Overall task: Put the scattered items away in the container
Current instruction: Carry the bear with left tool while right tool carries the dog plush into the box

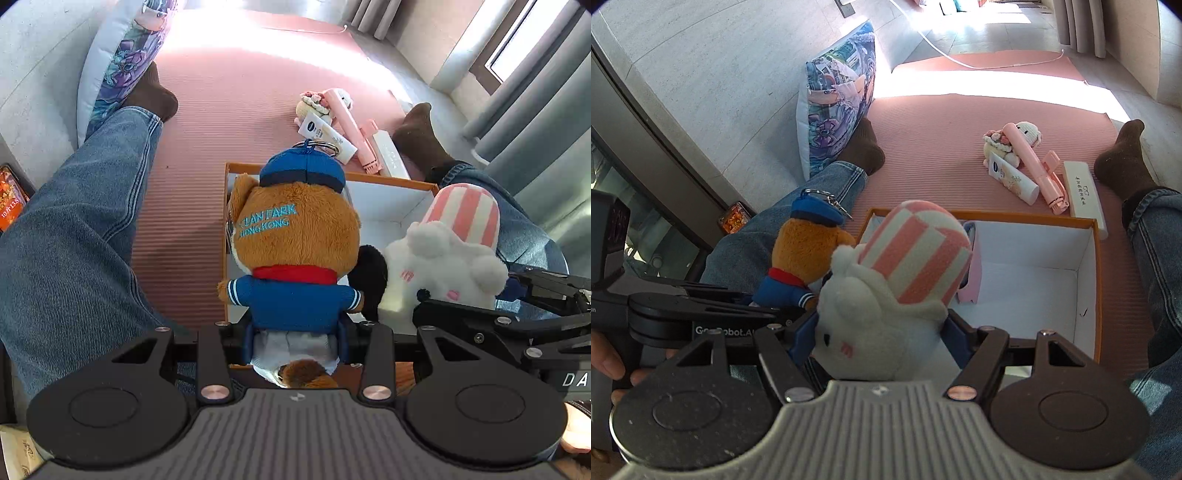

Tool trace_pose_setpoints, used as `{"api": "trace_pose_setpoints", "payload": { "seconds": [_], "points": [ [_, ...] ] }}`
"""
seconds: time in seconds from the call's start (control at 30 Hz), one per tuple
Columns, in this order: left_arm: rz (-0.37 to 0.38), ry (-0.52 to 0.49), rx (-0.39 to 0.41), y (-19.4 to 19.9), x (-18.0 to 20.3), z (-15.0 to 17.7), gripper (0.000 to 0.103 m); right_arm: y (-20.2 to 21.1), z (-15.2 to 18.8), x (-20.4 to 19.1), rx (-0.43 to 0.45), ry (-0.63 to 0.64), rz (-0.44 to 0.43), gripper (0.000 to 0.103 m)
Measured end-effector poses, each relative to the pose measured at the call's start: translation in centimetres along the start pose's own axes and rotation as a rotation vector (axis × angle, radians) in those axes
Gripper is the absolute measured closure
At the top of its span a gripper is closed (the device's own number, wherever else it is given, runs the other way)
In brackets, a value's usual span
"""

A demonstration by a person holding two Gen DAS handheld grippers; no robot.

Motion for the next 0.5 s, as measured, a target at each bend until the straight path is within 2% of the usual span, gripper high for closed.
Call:
{"api": "trace_pose_setpoints", "payload": {
  "seconds": [0.33,0.5],
  "points": [
    [0.019,-0.003,-0.123,-1.5,1.1,4.0,0.057,-1.8,3.8,0.5,-0.177,0.063,0.051,0.03],
    [0.004,-0.069,-0.148,-2.2,2.0,4.5,0.057,-3.5,4.9,1.4,-0.236,0.073,0.091,0.03]
  ]
}}
Point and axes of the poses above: each gripper's, at about its wrist camera, not at the fingertips, and y roughly against the way its jaws point, x to its right, z to its underside, the point moved 6 cm from there along -y, roughly the way its jaws point, and after that the axes turned 13 degrees about -y, right-handed, at the moved point
